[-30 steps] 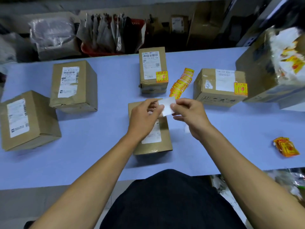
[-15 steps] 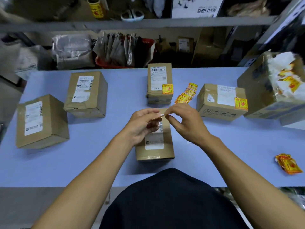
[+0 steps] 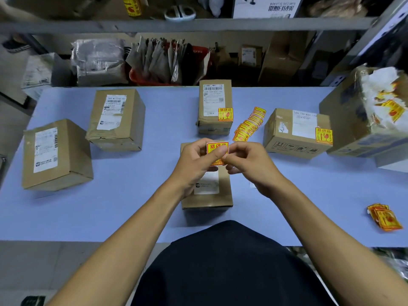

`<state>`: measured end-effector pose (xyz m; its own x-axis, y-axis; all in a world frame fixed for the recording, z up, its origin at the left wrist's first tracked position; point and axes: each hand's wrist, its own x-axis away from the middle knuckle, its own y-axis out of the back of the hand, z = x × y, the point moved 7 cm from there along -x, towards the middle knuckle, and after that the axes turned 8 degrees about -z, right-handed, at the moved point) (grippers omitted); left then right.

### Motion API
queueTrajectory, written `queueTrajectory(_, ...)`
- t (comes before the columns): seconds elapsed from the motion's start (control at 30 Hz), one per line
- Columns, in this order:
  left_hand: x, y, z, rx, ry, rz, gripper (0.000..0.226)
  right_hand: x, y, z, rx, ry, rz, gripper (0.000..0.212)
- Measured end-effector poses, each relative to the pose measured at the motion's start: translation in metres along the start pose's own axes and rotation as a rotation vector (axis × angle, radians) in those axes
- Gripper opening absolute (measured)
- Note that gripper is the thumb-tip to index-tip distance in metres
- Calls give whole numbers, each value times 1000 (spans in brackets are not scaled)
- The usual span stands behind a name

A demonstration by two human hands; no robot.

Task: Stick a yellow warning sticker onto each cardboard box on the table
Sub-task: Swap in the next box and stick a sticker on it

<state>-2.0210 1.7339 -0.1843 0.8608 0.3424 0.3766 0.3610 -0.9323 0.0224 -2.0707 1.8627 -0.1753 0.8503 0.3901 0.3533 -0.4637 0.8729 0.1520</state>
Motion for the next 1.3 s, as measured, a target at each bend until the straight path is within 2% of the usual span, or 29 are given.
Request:
queueTrajectory(0.1, -1, 4, 0, -40, -32, -55, 17, 3, 1, 1, -20, -21, 21, 8)
queueTrajectory(0.2, -1, 3, 1, -52, 16, 12, 18, 1, 7, 4, -31, -32, -1, 10)
queueTrajectory(0.37, 3, 1, 0, -3, 86, 52, 11, 2, 5, 11, -48, -46, 63, 12)
queueTrajectory(0.63, 6, 1, -10, 87, 109, 100, 9, 6, 1, 15, -192, -118, 99, 18)
queueTrajectory(0.77, 6, 2, -15, 66, 96, 158, 23, 7, -2, 17, -210, -154, 157, 21)
queueTrajectory(0.87, 6, 3, -17, 61, 92, 181, 29, 8, -5, 17, -211, -148, 188, 22)
queueTrajectory(1.1, 7, 4, -21, 65, 96, 232, 27, 10, -9, 20, -229, -127, 229, 20)
queueTrajectory(1.3, 9, 3, -23, 83, 89, 250, 12, 12, -12, 23, -199, -73, 253, 20)
